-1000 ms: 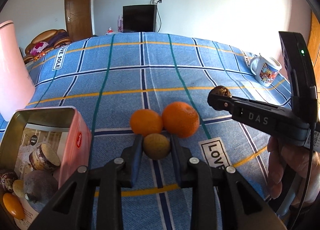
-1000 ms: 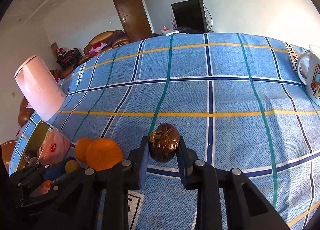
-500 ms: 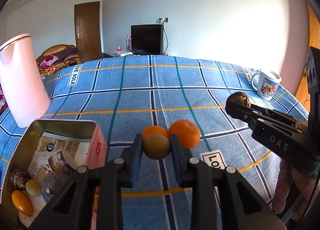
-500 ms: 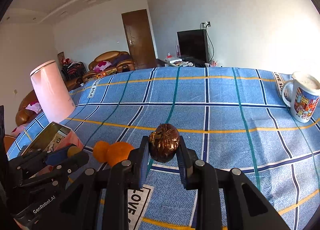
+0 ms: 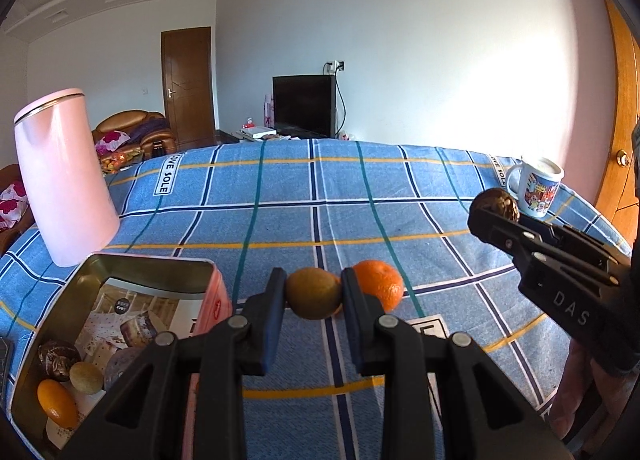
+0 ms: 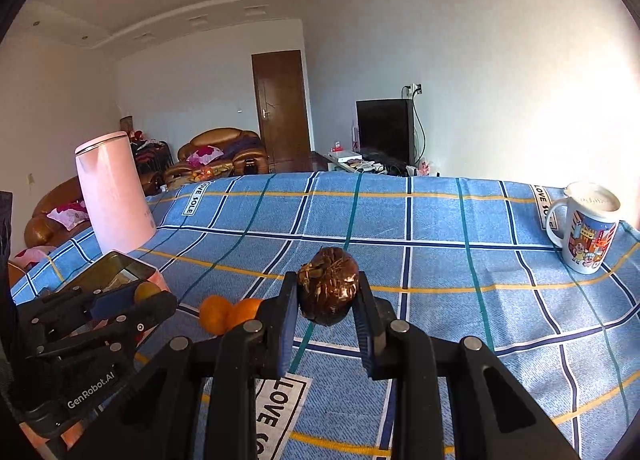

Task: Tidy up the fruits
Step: 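Carry the yellow fruit with the left tool while the right carries the date over the tin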

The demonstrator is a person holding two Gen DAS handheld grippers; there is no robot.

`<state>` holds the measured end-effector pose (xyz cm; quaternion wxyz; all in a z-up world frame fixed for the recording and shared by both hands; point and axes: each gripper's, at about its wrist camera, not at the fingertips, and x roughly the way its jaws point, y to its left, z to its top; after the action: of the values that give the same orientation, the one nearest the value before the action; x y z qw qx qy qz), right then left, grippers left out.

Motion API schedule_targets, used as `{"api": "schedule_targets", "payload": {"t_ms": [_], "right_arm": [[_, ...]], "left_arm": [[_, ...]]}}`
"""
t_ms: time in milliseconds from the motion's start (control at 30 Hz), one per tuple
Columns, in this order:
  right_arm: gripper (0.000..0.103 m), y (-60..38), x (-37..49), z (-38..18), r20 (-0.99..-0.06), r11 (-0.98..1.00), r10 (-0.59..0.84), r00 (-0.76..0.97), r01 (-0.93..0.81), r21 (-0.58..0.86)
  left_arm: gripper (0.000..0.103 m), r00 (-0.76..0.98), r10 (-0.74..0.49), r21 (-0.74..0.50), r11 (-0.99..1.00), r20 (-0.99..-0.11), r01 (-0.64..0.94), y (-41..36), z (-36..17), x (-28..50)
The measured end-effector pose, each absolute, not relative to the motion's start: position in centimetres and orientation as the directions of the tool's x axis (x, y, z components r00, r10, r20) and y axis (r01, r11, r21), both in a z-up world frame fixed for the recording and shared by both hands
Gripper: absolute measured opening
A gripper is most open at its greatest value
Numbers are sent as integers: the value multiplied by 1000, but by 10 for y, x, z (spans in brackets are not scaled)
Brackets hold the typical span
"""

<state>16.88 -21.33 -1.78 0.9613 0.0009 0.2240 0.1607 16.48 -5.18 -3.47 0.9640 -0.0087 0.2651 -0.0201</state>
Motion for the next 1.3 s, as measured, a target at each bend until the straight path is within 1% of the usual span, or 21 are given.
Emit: {"api": "schedule_targets", "payload": {"t_ms": [300,733,1067,1300], "right_arm": [[28,-207,156,-15,-390,949,301,870,-313,36],[28,-203,139,-14,-371,947,306,877,-321,24],[28,-192,119,-15,-371,935,332,867,-354,10],[28,-169,104,-9,-363,911,385,848,-411,7]], "left_arm": [[29,885,-27,-16,1000,-466,22,-52,-31,156],[29,898,-31,-12,1000,-438,29,-53,-30,146],[29,911,-38,-26,999,-410,30,-45,-27,128],[29,913,-35,-47,999,-406,18,-25,-26,113]]}}
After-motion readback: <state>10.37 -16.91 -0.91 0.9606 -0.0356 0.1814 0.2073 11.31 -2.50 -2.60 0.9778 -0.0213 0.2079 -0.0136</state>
